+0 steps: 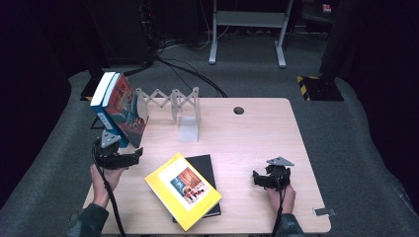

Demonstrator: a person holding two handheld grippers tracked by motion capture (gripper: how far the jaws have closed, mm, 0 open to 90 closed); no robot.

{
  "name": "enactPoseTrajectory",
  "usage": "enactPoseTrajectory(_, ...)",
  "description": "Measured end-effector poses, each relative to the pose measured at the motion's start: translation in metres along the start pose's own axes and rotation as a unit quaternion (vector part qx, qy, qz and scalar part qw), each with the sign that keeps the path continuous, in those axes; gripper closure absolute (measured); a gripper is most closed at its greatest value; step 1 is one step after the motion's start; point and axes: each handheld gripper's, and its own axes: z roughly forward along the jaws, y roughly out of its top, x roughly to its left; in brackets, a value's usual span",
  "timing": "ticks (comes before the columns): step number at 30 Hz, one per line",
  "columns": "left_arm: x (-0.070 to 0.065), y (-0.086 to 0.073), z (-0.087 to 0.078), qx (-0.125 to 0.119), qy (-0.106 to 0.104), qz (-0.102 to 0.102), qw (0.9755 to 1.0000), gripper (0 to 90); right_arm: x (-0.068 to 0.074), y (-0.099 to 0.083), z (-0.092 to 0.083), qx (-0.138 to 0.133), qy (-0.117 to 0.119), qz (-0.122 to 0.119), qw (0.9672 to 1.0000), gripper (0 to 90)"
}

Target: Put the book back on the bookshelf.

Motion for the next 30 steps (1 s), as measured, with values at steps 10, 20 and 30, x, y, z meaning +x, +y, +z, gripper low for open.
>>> enactPoseTrajectory(10, -0.002, -0.029, 0.004, 0.018, -0.014, -0.010, 0.9997, 0.2, 0.002, 0.001, 0.001, 0.000, 0.000, 0.004, 1.0000, 9.7)
enactPoseTrajectory(20, -0.003, -0.057, 0.003, 0.040, -0.031, -0.015, 0.9986, 0.1, 0.003, 0.000, 0.001, 0.002, 0.000, 0.007, 1.0000, 9.6)
enactPoseTrajectory(30, -0.010, -0.079, 0.005, 0.060, -0.049, -0.025, 0.9967, 0.1, 0.006, 0.002, 0.000, 0.019, 0.013, -0.003, 0.9997, 5.7)
